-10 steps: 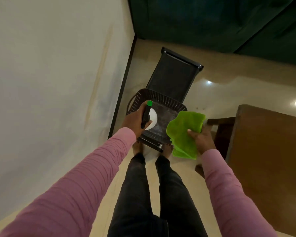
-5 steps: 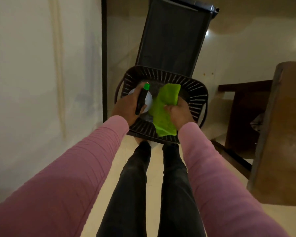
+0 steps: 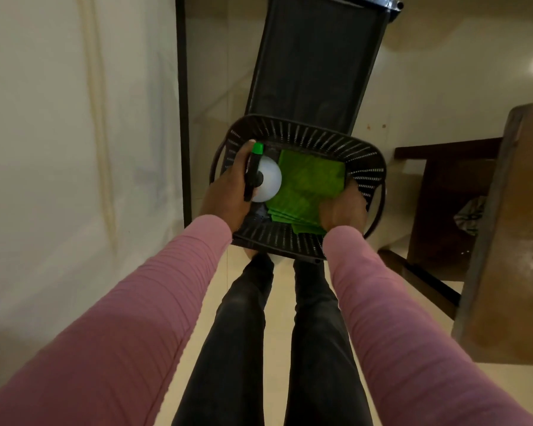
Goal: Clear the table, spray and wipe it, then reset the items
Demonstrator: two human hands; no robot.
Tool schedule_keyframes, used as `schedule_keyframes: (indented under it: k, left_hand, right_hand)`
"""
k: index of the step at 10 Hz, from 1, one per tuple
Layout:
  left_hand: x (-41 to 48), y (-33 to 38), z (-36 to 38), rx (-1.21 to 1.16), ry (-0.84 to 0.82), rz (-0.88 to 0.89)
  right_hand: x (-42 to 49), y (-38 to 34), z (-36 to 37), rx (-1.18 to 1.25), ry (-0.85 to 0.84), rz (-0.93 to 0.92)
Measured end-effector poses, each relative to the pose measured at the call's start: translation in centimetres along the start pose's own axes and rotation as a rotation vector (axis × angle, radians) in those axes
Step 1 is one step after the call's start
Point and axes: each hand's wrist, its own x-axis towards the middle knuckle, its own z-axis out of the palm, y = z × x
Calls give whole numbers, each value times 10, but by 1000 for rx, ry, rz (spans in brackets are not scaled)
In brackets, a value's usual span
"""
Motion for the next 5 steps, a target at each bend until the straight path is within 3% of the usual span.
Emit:
schedule_keyframes:
  k: [2,3,5]
  left_hand:
    - [-50,32,-20,-92,37,-55]
    - [-87,55,-27,-33,87,-108]
    - [-155,94,-50,221,129,59]
  right_hand:
    - [-58,-2,-33,-217,64,-362]
    - [-92,0,-52,-328,111,-450]
    - [-167,15,-82,-397,170,-540]
